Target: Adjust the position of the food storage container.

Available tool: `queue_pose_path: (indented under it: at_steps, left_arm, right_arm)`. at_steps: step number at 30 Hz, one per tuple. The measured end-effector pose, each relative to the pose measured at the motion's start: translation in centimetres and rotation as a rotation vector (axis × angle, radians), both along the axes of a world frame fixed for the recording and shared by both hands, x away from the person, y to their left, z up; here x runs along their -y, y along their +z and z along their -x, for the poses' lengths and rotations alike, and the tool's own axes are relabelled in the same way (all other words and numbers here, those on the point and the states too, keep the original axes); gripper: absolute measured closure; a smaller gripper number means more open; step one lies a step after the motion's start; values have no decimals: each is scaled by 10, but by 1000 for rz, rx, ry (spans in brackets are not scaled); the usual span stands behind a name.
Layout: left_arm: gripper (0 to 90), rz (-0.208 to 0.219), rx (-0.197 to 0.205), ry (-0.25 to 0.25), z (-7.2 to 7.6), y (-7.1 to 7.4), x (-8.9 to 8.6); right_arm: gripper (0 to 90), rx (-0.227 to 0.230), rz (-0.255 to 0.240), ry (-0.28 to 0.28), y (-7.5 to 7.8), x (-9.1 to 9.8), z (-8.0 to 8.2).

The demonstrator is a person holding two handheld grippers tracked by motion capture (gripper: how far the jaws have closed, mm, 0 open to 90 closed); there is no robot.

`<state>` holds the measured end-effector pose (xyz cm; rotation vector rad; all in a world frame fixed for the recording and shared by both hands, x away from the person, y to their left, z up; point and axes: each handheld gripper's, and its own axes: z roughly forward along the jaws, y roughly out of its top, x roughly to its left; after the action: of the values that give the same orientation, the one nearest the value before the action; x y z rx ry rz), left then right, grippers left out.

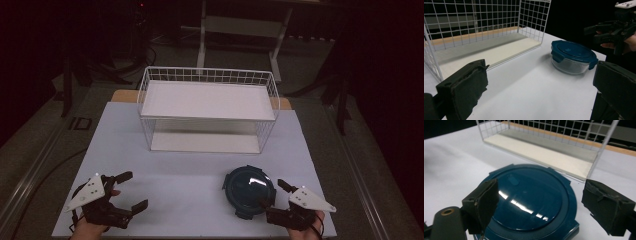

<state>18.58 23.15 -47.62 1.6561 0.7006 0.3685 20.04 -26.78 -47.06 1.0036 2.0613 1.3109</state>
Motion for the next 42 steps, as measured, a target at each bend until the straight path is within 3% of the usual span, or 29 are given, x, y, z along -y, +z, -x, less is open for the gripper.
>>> queue_pose_path:
  at_steps: [4,7,8,14,17,24,28,32,42]
  left_arm:
    - [0,2,9,-5,1,1,1]
    - [0,-1,13,-10,2,2,2]
    - [0,-2,12,-15,2,2,2]
    - [0,-1,17,-46,2,2,5]
    - [0,-2,18,-48,2,2,5]
    - [0,5,19,-42,1,2,4]
    - [0,5,18,-44,1,1,4]
    - [0,6,18,-46,0,1,4]
    - [0,7,17,-49,0,0,4]
  right_arm:
    - [133,8,-18,-7,7,1,4]
    - [126,27,-37,15,12,0,7]
    - [121,59,-27,23,18,-1,10]
    - [104,68,-36,79,33,-6,13]
    - [103,82,-66,93,39,-8,13]
    - [115,91,-44,106,47,-3,9]
    - [137,87,-43,108,50,3,4]
    - [155,54,-36,92,46,10,1]
    - [295,-31,37,51,23,28,1]
